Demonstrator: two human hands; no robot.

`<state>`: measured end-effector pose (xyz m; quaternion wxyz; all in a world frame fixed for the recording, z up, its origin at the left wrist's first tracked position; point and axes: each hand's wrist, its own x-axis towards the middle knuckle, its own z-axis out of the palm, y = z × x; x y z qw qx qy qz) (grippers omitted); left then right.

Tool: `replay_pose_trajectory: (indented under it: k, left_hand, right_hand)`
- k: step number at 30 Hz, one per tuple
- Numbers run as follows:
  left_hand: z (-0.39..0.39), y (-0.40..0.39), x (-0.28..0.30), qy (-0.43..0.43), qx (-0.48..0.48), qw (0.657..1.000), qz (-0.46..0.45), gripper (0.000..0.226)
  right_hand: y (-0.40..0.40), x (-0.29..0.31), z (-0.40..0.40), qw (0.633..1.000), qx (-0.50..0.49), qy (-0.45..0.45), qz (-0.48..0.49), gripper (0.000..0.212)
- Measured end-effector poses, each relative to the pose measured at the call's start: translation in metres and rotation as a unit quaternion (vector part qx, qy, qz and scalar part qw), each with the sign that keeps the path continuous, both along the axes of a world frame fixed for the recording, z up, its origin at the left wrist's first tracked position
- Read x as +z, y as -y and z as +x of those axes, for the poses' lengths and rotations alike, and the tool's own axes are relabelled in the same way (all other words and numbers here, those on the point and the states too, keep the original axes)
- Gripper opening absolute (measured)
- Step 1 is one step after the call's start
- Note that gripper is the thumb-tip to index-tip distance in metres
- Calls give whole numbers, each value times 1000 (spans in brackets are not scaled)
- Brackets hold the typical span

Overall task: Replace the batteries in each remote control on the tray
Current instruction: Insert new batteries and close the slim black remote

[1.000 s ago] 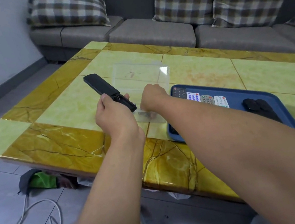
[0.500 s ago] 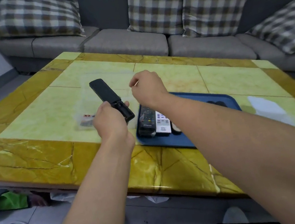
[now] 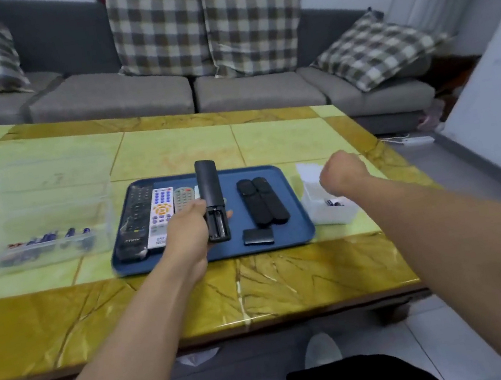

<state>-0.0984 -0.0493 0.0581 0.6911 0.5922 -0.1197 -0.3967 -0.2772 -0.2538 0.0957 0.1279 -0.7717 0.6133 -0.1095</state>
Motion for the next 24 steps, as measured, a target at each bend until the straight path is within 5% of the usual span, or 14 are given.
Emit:
replay_pose_trajectory:
  k: [8,19,24]
  left_hand:
    - [-19,28,-8,28,-18,999,-8,29]
    - [-33,46,-15,35,-41,999,-11,26]
    - [-36,49,-17,36,-39,999,-4,29]
  right_hand:
    - [24,-17,-14,978,29,-206,28,29]
    - [34,-39,-2,977,81,-196,39,42]
    - [34,-29,2,985,54,-161,32,27]
